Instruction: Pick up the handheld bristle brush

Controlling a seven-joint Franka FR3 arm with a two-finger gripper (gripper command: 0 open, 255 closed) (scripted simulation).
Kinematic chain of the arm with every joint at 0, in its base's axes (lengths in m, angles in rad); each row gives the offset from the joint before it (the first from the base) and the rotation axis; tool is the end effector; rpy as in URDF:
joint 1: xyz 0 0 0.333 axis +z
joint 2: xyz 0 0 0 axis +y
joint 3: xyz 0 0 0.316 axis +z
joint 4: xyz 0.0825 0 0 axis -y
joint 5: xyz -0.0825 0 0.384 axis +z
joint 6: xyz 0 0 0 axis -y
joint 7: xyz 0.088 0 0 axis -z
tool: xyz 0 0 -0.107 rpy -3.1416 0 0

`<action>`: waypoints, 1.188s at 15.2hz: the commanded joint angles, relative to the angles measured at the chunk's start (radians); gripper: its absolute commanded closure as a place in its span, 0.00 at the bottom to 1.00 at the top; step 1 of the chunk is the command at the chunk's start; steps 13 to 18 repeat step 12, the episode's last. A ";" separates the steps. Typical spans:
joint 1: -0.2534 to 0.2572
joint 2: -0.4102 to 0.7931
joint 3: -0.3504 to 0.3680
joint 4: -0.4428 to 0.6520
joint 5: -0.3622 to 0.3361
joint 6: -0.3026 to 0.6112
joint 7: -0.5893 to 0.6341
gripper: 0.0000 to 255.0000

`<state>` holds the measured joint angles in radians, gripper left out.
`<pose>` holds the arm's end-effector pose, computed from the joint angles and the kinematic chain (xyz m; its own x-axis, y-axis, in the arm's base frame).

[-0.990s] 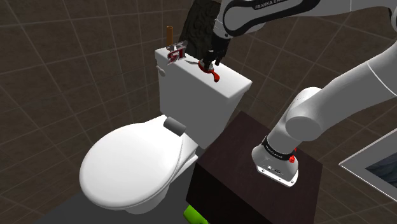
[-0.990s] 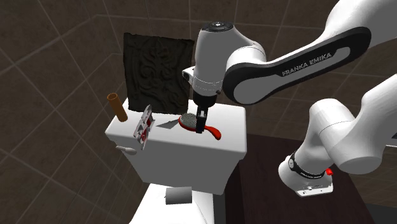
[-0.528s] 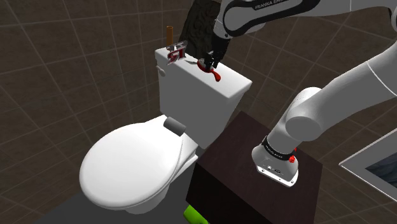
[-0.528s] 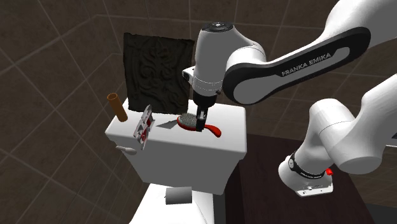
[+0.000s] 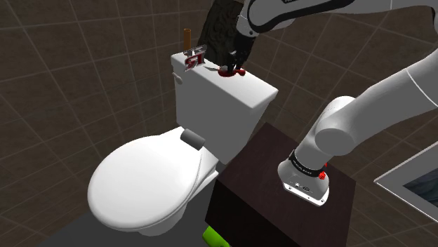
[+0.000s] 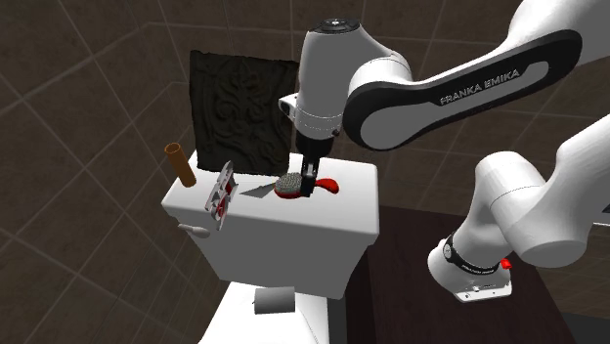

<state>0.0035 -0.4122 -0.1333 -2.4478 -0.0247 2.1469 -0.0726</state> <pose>0.4251 -0.0585 0.4590 0.9932 -0.0378 0.1102 -0.0354 -0.9991 -0.0233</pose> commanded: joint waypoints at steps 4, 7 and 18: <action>0.000 -0.021 0.004 0.050 -0.001 -0.071 0.004 1.00; 0.000 -0.030 0.006 0.083 -0.001 -0.113 0.005 1.00; 0.001 -0.036 0.008 0.120 0.000 -0.157 0.006 1.00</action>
